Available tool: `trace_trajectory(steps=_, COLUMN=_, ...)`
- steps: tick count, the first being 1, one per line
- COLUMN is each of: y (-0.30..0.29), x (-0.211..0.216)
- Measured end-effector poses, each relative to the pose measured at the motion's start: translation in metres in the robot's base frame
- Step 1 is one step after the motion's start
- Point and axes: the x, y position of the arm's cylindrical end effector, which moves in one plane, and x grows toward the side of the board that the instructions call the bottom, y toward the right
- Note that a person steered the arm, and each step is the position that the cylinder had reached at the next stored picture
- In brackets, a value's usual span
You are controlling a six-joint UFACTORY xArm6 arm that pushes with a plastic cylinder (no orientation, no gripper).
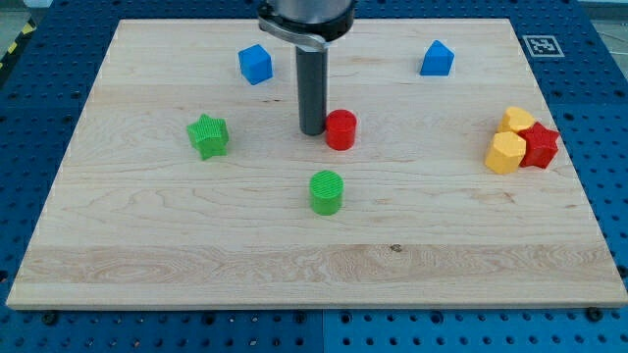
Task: Place the red circle to the bottom left of he blue tringle
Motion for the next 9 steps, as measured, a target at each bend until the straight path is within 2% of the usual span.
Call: trace_trajectory(steps=9, y=0.0074, x=0.0084)
